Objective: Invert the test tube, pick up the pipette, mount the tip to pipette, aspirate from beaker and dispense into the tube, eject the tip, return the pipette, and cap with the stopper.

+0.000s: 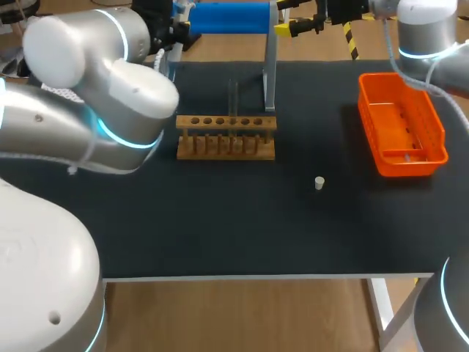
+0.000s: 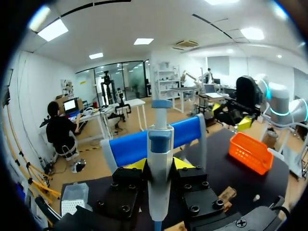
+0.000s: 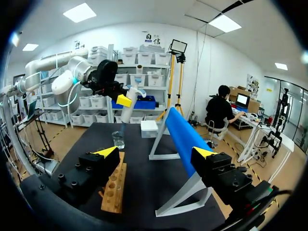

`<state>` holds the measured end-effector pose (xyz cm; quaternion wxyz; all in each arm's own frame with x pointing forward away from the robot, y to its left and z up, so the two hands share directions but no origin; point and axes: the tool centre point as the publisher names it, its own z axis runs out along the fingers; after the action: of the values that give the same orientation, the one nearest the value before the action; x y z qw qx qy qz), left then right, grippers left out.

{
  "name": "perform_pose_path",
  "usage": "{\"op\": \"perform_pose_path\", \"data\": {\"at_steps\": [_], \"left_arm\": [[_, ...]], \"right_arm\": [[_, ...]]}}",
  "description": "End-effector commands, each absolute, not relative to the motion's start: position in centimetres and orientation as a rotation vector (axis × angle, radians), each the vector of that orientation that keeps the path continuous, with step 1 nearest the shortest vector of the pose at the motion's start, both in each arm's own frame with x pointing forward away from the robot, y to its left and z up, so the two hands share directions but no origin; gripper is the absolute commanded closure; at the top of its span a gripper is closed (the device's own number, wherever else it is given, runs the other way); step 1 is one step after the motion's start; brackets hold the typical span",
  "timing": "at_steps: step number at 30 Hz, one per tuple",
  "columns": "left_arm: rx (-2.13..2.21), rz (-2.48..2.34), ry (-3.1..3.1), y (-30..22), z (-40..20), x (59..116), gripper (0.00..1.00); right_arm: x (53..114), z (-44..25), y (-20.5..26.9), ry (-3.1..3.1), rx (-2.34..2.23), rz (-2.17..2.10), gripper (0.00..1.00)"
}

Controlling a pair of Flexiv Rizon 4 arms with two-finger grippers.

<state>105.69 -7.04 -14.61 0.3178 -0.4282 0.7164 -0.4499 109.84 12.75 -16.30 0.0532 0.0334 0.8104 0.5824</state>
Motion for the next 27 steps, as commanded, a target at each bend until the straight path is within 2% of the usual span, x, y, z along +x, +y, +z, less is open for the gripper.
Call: {"op": "perform_pose_path", "data": {"at_steps": [1,27], "left_arm": [[-1.191,-1.07,1.838,-7.6,-14.5,106.9,1.0],[-1.292,-1.039,1.712,-6.8,-15.6,111.6,1.0]], "right_arm": [[110.0,-16.2,12.7,2.469,0.098,1.77,0.0],[110.0,-16.2,12.7,2.469,0.098,1.77,0.0]]}}
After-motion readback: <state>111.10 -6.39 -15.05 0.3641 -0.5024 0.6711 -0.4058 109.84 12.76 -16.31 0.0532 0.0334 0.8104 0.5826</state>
